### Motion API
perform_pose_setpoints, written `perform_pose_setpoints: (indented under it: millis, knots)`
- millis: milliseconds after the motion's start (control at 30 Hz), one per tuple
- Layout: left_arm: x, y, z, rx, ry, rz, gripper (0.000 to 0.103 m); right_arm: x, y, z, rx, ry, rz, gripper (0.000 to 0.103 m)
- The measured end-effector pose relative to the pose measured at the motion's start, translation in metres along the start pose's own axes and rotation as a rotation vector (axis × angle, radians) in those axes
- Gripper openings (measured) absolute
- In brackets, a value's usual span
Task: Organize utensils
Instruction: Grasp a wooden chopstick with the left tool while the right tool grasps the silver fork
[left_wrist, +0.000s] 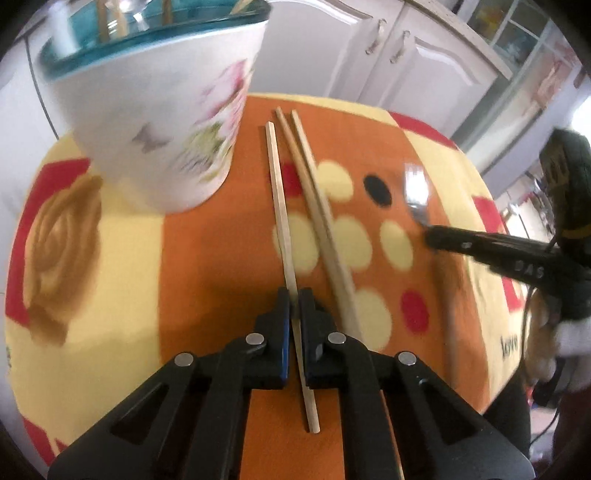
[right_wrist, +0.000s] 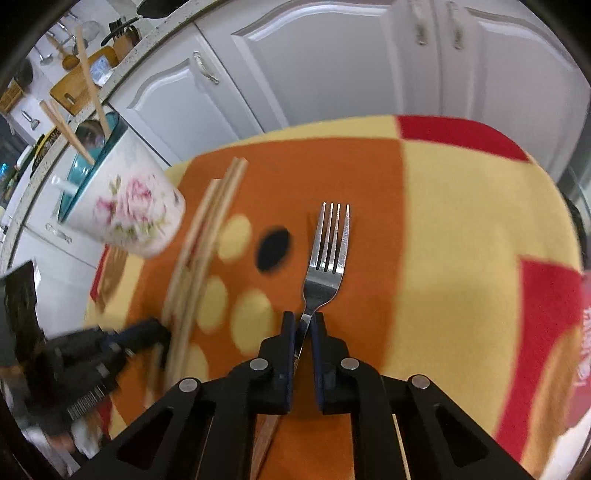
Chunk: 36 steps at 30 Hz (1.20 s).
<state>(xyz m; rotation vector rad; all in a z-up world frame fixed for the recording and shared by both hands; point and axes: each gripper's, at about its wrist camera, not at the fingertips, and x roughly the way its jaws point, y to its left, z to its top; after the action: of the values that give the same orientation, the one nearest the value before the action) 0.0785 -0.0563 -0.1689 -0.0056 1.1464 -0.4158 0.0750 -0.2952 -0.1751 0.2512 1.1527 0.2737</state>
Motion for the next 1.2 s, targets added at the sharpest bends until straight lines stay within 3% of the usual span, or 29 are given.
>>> perform_pose_setpoints:
  millis: [267, 333, 400, 500, 633, 833, 967, 1033, 1200]
  knots:
    - [-0.032, 0.011, -0.053, 0.143, 0.121, -0.001, 0.004, -0.018, -0.004, -0.039, -0.003, 0.061, 0.062, 0.007]
    - [-0.038, 0.016, -0.059, 0.144, 0.127, -0.008, 0.004, -0.021, -0.005, -0.039, 0.006, 0.029, 0.058, 0.010]
    - [-0.043, 0.023, -0.058, 0.122, 0.116, -0.015, 0.004, -0.026, -0.011, -0.035, 0.047, -0.006, 0.068, 0.033]
    - [-0.050, 0.031, -0.049, 0.065, 0.074, -0.042, 0.005, -0.027, -0.020, -0.023, 0.070, -0.036, 0.057, 0.033]
    - [-0.050, 0.034, -0.028, 0.008, 0.016, -0.028, 0.036, -0.020, -0.018, -0.013, -0.012, -0.066, 0.042, 0.033]
    - [-0.026, 0.043, 0.008, -0.064, -0.010, 0.019, 0.037, -0.004, -0.025, -0.001, -0.054, -0.058, 0.141, 0.033]
    - [-0.004, 0.043, 0.025, -0.059, 0.028, 0.055, 0.037, 0.003, -0.031, 0.004, -0.031, -0.051, 0.179, 0.015]
    - [0.005, 0.039, 0.029, -0.045, 0.048, 0.074, 0.037, 0.001, -0.028, 0.004, -0.043, -0.051, 0.180, 0.014]
    - [0.015, 0.021, 0.036, 0.053, 0.011, 0.161, 0.033, -0.006, -0.026, 0.005, -0.042, -0.060, 0.177, 0.004]
